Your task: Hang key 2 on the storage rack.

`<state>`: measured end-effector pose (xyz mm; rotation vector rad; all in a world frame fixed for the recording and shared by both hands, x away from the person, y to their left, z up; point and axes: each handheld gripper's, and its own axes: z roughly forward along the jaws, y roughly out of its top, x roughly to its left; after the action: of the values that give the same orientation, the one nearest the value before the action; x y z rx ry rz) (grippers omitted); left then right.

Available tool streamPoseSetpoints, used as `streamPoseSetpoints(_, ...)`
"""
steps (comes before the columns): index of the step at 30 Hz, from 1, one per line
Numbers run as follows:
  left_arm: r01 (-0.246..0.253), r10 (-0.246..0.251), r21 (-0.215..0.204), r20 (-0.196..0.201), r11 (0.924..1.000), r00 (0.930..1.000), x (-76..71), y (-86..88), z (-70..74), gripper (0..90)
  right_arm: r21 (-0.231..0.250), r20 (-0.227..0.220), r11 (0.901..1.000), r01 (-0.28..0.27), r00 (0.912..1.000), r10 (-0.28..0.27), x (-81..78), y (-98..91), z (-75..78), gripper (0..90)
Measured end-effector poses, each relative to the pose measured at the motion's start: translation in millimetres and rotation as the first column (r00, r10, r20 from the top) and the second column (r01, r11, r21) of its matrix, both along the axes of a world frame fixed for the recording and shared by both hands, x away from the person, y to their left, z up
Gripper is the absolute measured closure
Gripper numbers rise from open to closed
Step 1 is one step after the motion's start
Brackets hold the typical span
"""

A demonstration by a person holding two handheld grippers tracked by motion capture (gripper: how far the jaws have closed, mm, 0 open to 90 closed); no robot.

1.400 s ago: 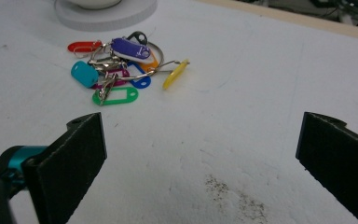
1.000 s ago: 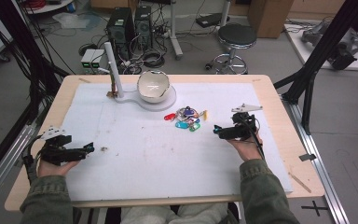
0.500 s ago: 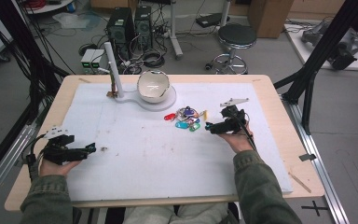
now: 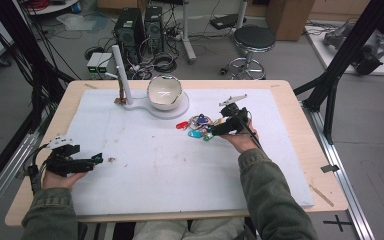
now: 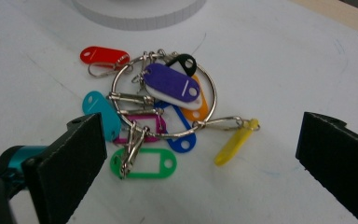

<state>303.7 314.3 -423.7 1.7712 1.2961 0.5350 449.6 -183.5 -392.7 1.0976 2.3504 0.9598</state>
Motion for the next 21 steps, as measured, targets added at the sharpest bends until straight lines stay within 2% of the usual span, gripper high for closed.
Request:
streamPoseSetpoints(4,0.001,-0.001,0.0,-0.003,1.0,1.0,0.6,-0.6,-0.4,3.7,0.01,-0.007,0.9999,-0.001,1.0,0.001,5.1,5.5,0.1,0.7)
streamPoseSetpoints(10,-0.002,0.002,-0.002,0.0,1.0,1.0,-0.1,-0.3,0.3,3.7,-0.011,-0.024,0.9997,-0.021,0.9995,0.021,12.5,16.5,-4.2,0.7)
streamPoseSetpoints(17,-0.009,0.009,-0.013,-0.004,0.9999,1.0,0.6,1.2,0.5,3.7,-0.022,-0.035,0.9984,-0.052,0.9981,0.051,21.5,33.6,-2.4,0.7)
streamPoseSetpoints(21,-0.005,0.005,-0.007,-0.006,1.0,1.0,1.2,0.8,0.1,3.7,-0.006,-0.058,0.9987,-0.051,0.997,0.051,27.1,38.1,-3.5,0.7)
